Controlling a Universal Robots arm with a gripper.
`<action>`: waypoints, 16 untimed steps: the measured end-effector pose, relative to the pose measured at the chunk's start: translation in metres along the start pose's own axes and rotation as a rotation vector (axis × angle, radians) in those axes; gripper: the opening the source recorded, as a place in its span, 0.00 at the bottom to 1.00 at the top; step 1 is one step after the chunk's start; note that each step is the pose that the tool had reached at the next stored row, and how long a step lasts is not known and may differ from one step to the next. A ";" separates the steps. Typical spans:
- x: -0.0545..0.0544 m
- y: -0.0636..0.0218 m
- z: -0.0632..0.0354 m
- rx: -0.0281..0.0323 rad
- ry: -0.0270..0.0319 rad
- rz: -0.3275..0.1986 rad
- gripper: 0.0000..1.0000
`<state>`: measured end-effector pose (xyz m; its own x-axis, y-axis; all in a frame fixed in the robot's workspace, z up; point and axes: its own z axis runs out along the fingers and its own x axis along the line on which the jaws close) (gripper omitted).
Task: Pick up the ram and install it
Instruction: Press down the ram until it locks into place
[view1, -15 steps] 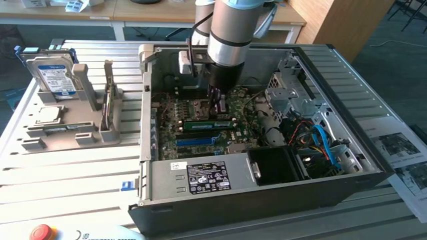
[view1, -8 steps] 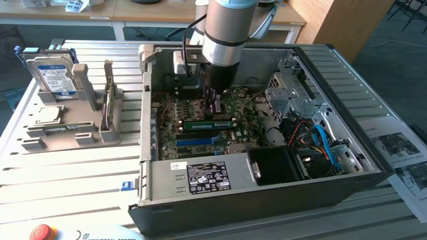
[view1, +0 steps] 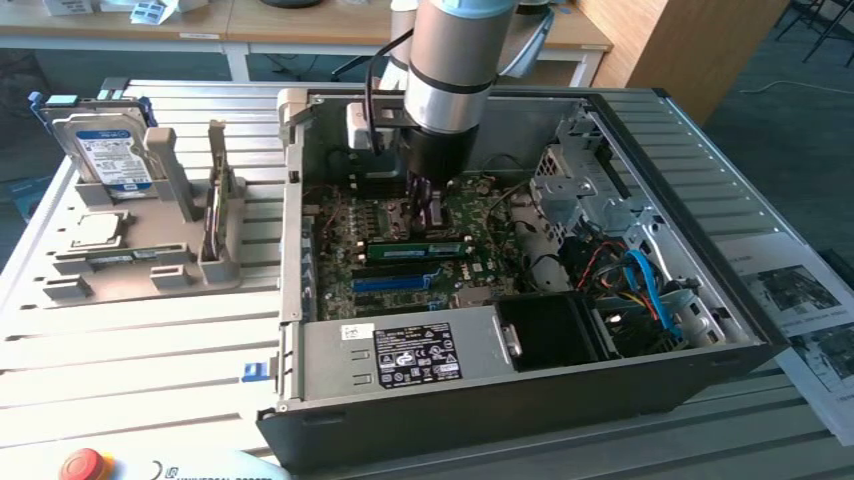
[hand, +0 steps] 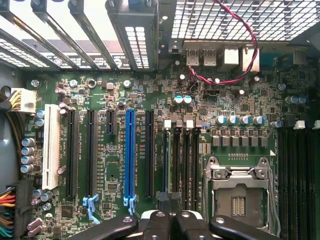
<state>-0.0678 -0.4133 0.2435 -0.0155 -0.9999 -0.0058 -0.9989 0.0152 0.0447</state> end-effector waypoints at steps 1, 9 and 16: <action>0.000 0.0000 0.0001 0.0000 0.0001 0.000 0.11; 0.000 0.0008 0.0043 0.0010 0.0000 0.000 0.11; 0.000 0.0027 0.0086 0.0016 0.0000 0.000 0.11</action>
<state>-0.0709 -0.4133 0.2350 -0.0155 -0.9999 -0.0058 -0.9990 0.0152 0.0432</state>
